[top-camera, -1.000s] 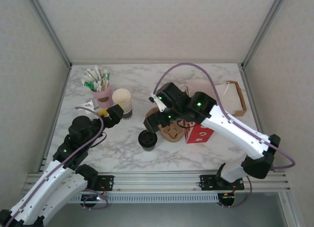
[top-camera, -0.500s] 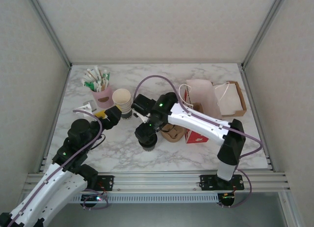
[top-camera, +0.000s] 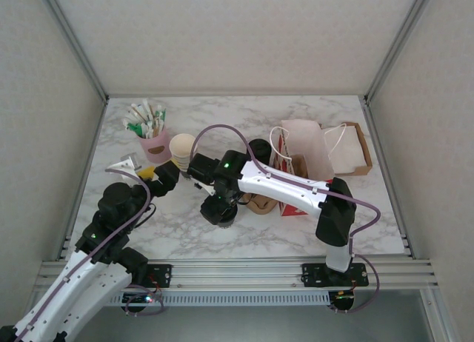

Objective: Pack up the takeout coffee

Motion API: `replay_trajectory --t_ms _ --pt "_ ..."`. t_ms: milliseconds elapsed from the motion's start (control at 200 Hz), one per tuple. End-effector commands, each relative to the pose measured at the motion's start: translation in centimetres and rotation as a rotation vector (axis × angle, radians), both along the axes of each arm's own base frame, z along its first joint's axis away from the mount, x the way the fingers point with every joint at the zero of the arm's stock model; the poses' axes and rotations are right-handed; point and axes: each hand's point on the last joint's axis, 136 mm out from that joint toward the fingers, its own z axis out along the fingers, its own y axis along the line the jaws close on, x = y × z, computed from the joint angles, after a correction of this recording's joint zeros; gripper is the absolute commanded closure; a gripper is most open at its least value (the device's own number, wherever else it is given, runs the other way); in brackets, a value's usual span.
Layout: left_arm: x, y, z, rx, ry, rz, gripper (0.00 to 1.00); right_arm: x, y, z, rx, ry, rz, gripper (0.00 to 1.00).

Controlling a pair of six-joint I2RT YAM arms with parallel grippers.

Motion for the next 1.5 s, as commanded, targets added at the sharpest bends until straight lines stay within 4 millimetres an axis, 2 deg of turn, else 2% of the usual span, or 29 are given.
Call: replay_trajectory --t_ms 0,466,1492 --pt "-0.2 0.7 0.6 0.015 -0.022 0.024 0.00 -0.1 0.0 -0.3 -0.028 0.000 0.011 0.11" --pt "-0.2 0.6 0.8 0.012 -0.029 0.019 0.00 0.5 -0.1 -1.4 -0.072 -0.013 -0.019 0.10" --pt "-0.1 0.5 1.0 0.021 -0.032 0.014 0.00 0.8 0.7 -2.1 -0.062 0.012 -0.025 0.21"
